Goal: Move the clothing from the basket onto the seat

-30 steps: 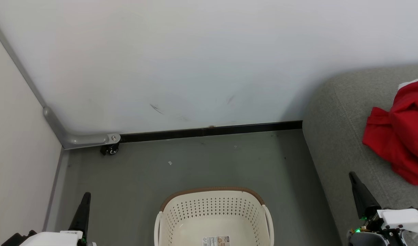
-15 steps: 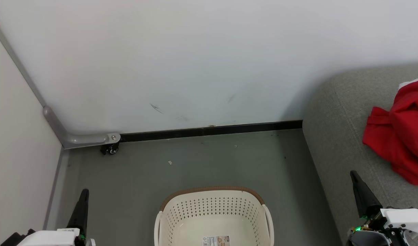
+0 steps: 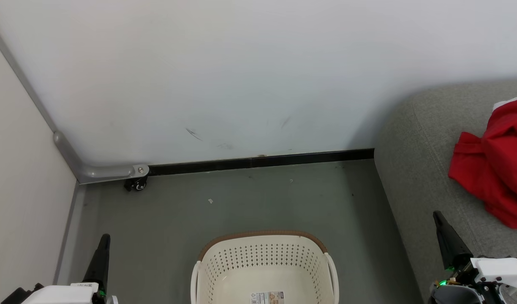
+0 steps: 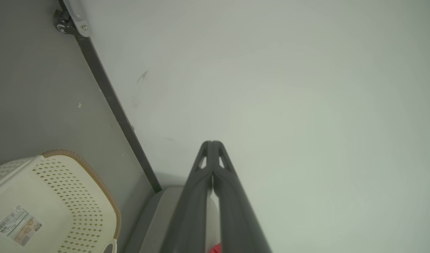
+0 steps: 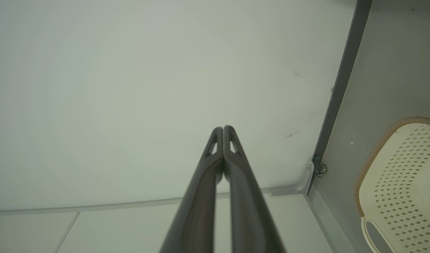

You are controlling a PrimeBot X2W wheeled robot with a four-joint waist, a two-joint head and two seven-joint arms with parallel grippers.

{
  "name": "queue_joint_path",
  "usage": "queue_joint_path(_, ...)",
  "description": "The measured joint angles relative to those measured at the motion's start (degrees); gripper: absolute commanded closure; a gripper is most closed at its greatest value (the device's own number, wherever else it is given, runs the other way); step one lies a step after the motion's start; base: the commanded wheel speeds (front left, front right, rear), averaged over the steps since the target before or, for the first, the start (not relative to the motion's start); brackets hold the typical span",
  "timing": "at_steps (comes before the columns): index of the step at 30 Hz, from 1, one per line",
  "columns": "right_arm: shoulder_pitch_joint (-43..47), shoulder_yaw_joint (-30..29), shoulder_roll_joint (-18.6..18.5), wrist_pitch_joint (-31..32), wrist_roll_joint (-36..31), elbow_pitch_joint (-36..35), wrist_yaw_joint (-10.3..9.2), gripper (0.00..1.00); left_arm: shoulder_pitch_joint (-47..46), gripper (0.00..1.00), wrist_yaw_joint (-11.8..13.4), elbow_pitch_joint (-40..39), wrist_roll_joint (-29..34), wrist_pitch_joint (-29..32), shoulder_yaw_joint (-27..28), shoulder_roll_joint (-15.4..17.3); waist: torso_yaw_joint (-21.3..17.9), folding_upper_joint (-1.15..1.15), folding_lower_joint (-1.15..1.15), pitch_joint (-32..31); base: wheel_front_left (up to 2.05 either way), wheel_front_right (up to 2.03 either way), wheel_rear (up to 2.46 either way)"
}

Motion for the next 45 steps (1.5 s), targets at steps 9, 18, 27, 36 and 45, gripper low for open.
queue_joint_path(9,0.0,0.0,0.0,0.0,0.0,0.1,0.0,1.0,-0.1,1.0,-0.1,0.2,0.0,0.0,0.1,0.0,0.0,0.0,0.0,0.0,0.0,0.0,0.0)
queue_joint_path(18,0.0,-0.1,0.0,0.0,0.0,0.1,0.0,1.0,-0.1,1.0,-0.1,0.3,0.0,0.0,0.1,0.0,0.0,0.0,-0.01,0.0,0.0,0.0,0.0)
queue_joint_path(27,0.0,-0.1,0.0,0.3,0.0,0.1,0.0,1.0,-0.1,1.0,-0.1,0.4,0.0,0.0,0.1,0.0,0.0,0.0,-0.01,0.0,0.0,0.0,0.0)
queue_joint_path(36,0.0,-0.1,0.0,0.3,0.0,0.1,0.0,1.0,-0.1,1.0,-0.1,0.5,0.0,0.2,0.1,0.0,0.0,0.0,-0.01,0.0,0.0,0.0,0.0)
queue_joint_path(45,0.0,-0.2,0.0,0.3,0.0,0.1,0.0,1.0,-0.1,1.0,-0.1,0.5,0.0,0.2,0.2,0.0,0.0,0.0,-0.01,0.0,0.0,0.0,0.0)
